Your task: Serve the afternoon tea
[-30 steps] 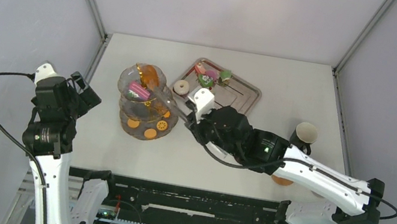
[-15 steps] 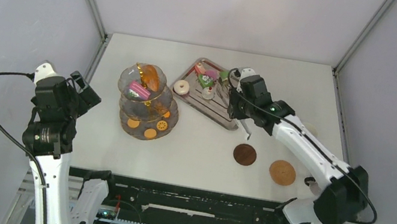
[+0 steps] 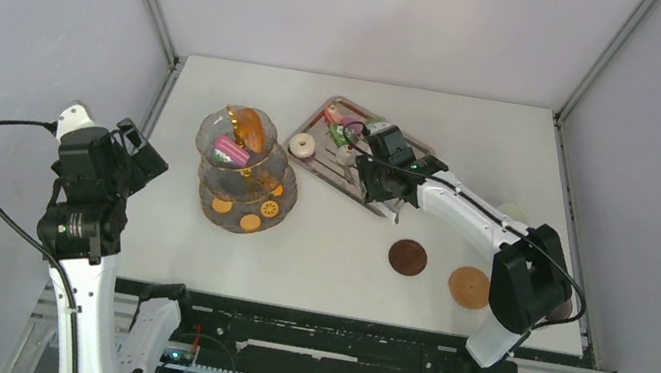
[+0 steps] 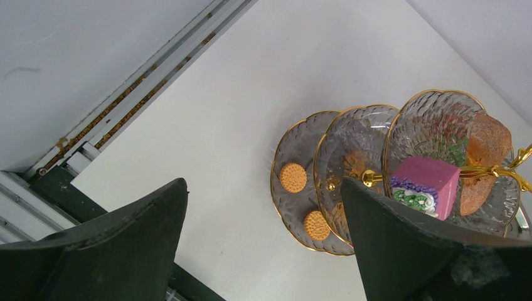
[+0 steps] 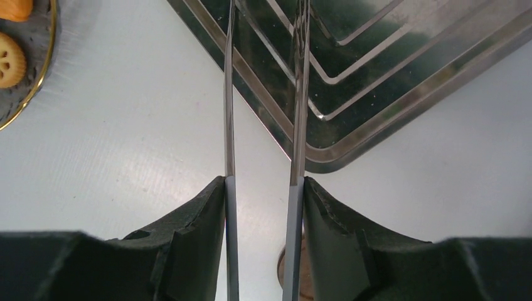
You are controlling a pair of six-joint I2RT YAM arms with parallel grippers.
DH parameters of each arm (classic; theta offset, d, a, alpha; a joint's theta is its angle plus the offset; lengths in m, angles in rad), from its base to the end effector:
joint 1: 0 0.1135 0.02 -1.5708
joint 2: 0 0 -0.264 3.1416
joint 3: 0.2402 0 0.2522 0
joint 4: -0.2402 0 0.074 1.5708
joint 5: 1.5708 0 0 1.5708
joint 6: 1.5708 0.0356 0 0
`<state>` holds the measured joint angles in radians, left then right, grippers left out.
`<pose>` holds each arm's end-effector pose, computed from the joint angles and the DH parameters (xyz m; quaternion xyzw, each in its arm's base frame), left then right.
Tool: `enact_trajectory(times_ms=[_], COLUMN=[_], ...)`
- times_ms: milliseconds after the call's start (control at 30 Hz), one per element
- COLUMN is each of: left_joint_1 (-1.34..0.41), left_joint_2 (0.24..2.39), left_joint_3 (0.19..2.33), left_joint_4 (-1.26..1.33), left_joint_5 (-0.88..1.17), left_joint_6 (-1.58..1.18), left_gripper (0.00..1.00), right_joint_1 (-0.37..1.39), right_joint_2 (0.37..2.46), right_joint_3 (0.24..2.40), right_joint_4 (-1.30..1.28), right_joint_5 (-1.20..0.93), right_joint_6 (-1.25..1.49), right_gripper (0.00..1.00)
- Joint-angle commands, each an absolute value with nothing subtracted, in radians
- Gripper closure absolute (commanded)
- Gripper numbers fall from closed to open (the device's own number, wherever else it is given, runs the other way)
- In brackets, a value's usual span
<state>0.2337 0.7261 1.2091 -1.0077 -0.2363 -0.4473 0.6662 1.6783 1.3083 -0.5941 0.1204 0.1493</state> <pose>0.1009 0.0326 0.4013 -0.3428 0.7912 0.0487 0.5041 0.2863 0.2196 0.2535 -0.2261 0.9256 0.0655 0.2965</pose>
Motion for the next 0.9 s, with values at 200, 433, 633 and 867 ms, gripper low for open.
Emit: enact_trajectory(times_ms=[200, 433, 633, 867], left_joint_1=[0.24, 0.239, 0.239, 0.24], left_joint_2=[0.725, 0.725, 0.724, 0.724], left_joint_3=[1.228, 1.229, 1.226, 1.226], left_joint_4=[-0.987, -0.991, -0.988, -0.988], left_joint_5=[-0.254, -0.254, -0.25, -0.245], left_joint_6=[-0.452, -0.451, -0.448, -0.445], left_gripper=[0.04, 0.04, 0.04, 0.04], right_joint_1=[0.694, 0.701, 0.701, 0.705], right_joint_2=[1.76, 1.797, 1.845, 1.91], right_joint_3=[1.405, 1.432, 1.485, 1.553], right_joint_4=[-0.522, -0.509, -0.502, -0.519], right_joint_5=[0.203, 0.225, 0.237, 0.259], right_joint_6=[0.11, 0.104, 0.09, 0.066], right_gripper=[0.45, 0.44, 0.42, 0.47])
